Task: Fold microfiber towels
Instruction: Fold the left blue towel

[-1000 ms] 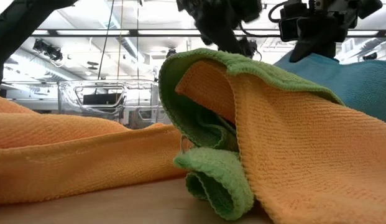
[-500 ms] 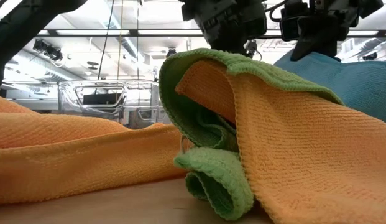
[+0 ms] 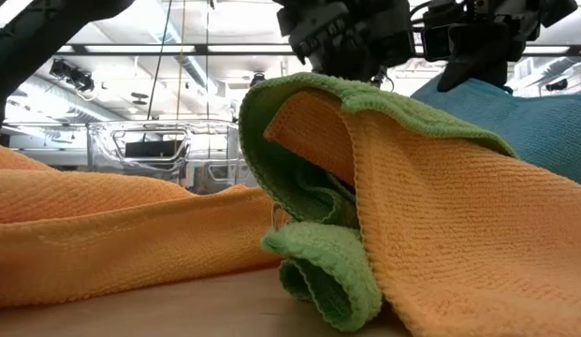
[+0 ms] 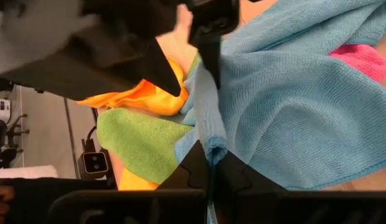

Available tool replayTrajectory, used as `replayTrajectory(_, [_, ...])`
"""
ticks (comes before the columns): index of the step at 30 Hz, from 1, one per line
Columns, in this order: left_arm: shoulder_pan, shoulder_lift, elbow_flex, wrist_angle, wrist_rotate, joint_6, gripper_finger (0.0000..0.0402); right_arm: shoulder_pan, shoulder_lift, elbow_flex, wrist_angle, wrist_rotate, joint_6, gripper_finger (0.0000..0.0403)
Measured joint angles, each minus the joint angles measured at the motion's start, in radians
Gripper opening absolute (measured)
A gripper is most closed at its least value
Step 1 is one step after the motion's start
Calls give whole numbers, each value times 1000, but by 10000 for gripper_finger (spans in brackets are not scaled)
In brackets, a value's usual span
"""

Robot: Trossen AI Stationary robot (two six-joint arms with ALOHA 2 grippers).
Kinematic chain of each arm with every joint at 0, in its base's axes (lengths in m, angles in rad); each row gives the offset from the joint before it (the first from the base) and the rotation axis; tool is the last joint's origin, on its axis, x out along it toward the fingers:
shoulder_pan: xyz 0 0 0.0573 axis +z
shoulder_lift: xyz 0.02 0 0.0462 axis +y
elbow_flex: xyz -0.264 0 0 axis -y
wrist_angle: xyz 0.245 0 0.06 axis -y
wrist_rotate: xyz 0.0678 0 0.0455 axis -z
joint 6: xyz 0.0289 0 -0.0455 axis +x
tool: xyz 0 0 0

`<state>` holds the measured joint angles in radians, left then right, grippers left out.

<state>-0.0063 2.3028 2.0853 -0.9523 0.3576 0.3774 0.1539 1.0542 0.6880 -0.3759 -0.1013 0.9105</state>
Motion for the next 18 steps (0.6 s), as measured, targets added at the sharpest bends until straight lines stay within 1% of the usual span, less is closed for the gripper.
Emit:
replayTrajectory(5, [-1,0,0,-24,-2,-5,134,0,0,0,0,0,-17,8])
replayTrajectory(11, [17,0,0,-38,-2,-18,41,0,0,0,1,-43,-37,8])
replayTrajectory(13, [22,-2,0,-42,19,-19,14,0,0,0,4,-52,-51,8])
replayTrajectory(16, [33,-19,0,-48,100,-6,15,0,0,10,1,-57,-86,9])
replayTrajectory(18, [37,-45,0,-55,124,8,21,0,-4,30,2,-57,-127,9])
